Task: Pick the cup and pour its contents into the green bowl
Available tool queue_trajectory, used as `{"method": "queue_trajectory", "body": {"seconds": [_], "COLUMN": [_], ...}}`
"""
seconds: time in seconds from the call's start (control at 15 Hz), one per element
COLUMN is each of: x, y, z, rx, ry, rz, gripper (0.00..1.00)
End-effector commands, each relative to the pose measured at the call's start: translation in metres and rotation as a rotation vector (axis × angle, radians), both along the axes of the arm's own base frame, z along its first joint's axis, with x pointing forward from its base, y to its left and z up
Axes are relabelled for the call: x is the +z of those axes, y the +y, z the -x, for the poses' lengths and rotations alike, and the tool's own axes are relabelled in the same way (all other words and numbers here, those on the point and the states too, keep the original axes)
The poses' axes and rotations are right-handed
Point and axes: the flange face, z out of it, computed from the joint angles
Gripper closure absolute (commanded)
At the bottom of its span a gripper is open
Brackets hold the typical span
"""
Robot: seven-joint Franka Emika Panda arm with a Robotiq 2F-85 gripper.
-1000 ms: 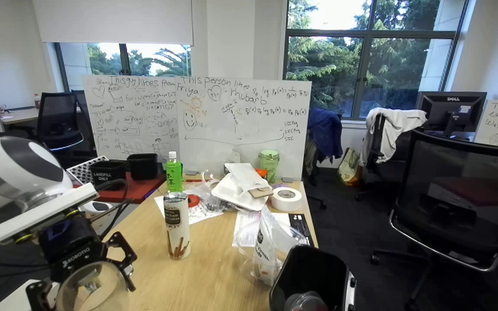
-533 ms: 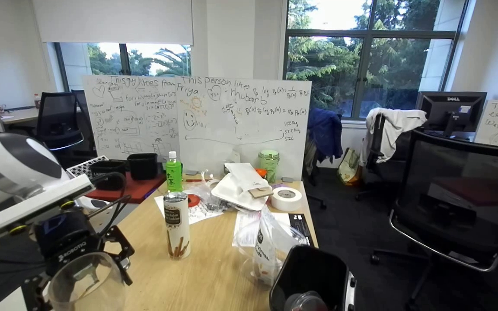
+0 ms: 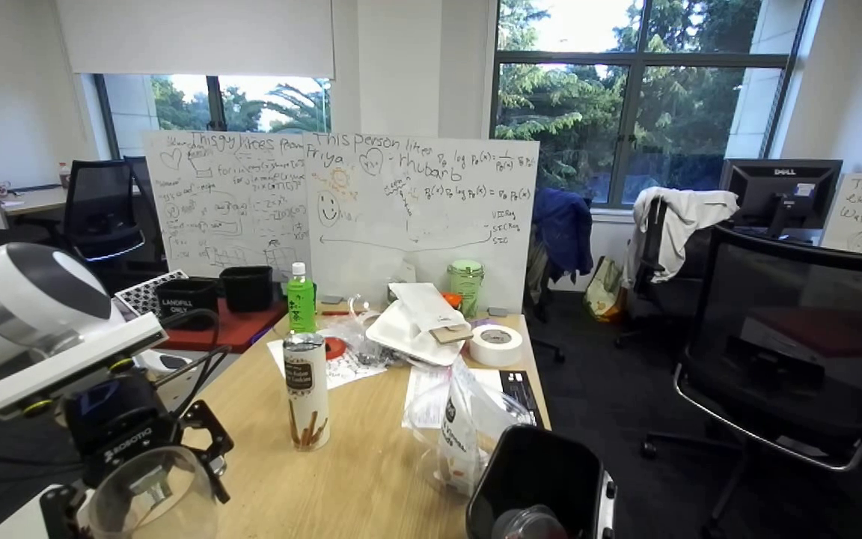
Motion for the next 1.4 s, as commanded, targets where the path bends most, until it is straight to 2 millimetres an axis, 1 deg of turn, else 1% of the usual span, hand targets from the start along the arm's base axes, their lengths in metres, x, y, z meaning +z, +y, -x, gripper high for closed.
{"method": "queue_trajectory", "body": {"seconds": [0.0, 0.33, 0.4, 0.47, 0.6, 0.67, 0.73, 0.8, 0.87, 1.07, 1.33], "x": [0.001, 0.001, -0.056, -0.064, -0.108, -0.123, -0.115, -0.13, -0.135, -0.126, -0.126], "y": [0.0, 0.0, 0.005, 0.008, 0.013, 0.018, 0.018, 0.02, 0.02, 0.019, 0.019], "z": [-0.005, -0.004, 0.0, 0.003, 0.013, 0.016, 0.026, 0.028, 0.024, 0.014, 0.014], "rx": [-0.005, -0.021, -0.021, -0.024, -0.024, -0.039, -0.008, -0.013, -0.017, -0.025, -0.026], "ry": [0.018, 0.022, 0.022, 0.029, 0.091, 0.109, 0.093, 0.106, 0.108, 0.097, 0.097], "rz": [-0.002, -0.008, -0.013, -0.04, -0.122, -0.157, -0.097, -0.108, -0.113, -0.129, -0.131], "gripper": [0.36, 0.36, 0.36, 0.36, 0.36, 0.36, 0.11, 0.11, 0.11, 0.11, 0.11]}}
